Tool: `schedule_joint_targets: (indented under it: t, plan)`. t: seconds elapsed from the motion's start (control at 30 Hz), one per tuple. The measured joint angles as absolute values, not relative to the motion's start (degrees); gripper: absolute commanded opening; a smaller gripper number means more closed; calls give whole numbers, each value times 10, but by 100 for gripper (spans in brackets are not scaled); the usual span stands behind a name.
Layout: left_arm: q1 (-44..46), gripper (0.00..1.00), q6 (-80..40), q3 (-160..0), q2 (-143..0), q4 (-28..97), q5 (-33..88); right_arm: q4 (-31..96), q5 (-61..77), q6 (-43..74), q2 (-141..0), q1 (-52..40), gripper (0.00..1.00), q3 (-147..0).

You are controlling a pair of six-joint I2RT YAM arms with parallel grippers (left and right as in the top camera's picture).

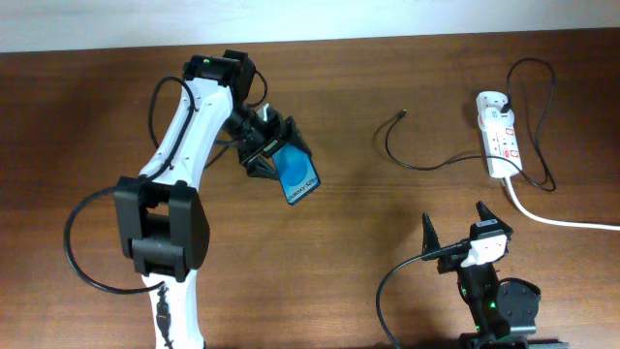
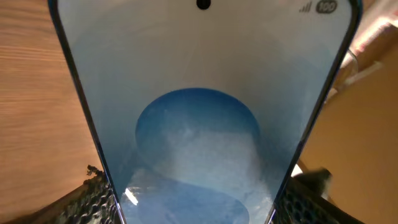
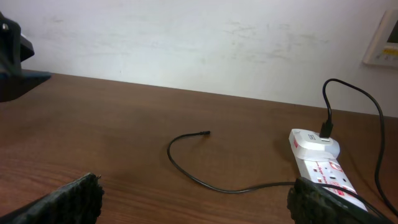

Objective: Plug charger to phone and switch on socket
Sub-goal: 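Lift the phone upright with the left gripper, then move the right gripper toward the phone held by the left gripper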

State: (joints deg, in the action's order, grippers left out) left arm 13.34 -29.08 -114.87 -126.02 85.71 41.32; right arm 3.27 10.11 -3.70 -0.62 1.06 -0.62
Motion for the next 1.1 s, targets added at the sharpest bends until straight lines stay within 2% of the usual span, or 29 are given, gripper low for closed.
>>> schedule_joint_targets:
  t: [0.43,0.5,0.77,0.9,1.03,1.1]
  plan:
    - [133,60,-282,-1149,-1260,830,525,22,123,-37,-6,11,99,-6]
    - [133,60,-282,-1149,-1260,829,528,3,185,-37,-6,11,98,-6]
    - [133,59,-283,-1149,-1260,829,557,-91,615,-39,-6,11,99,-6]
    - [133,59,-282,-1149,-1260,829,562,-91,709,-39,-6,11,99,-6]
    - [133,59,-282,-1149,-1260,829,562,-104,714,-39,-6,11,98,-6]
    - [133,59,-283,-1149,-1260,829,562,-108,690,10,-6,11,98,-6]
